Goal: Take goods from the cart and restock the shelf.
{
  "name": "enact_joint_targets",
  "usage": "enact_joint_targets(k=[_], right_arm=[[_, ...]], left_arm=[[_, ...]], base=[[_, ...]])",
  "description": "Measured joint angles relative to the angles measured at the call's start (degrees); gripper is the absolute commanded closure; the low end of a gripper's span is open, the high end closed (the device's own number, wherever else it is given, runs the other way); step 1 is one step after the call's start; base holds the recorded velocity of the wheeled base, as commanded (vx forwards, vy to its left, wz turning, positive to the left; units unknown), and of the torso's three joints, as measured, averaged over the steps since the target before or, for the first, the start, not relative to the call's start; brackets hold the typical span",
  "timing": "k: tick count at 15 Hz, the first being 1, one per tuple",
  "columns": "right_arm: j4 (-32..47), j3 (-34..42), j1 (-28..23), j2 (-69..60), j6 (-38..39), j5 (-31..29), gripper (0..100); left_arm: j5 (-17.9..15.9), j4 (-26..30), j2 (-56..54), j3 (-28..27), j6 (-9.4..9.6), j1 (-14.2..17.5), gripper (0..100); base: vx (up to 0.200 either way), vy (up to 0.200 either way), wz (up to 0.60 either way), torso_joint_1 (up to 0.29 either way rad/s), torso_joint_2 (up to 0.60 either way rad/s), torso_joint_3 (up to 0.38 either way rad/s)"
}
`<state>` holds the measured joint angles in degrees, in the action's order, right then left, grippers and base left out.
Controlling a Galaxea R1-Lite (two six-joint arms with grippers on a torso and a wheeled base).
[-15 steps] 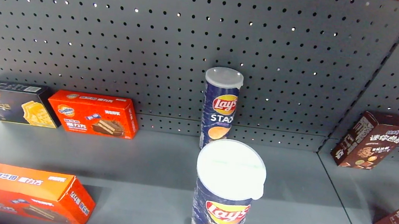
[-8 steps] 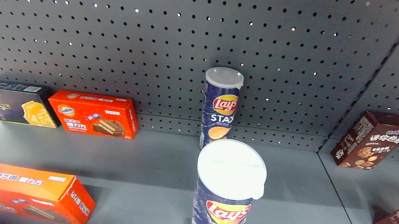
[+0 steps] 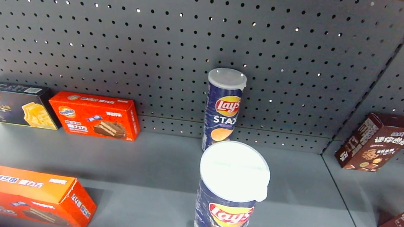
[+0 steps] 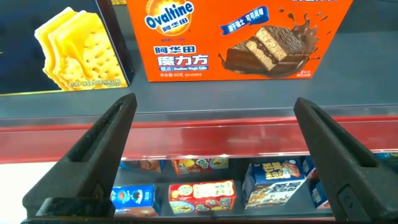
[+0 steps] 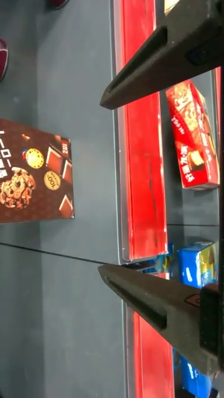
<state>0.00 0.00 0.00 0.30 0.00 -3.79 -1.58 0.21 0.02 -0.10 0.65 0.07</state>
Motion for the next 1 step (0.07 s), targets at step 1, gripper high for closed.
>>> enact_joint_targets(k=[1], right_arm=[[0.0, 0.0, 0.0, 0.0, 0.0, 0.0, 0]], left_arm=[[0.0, 0.0, 0.0, 0.0, 0.01, 0.0, 0]], base=[[0.000, 0.000, 0.00, 0.000, 0.00, 0.000]])
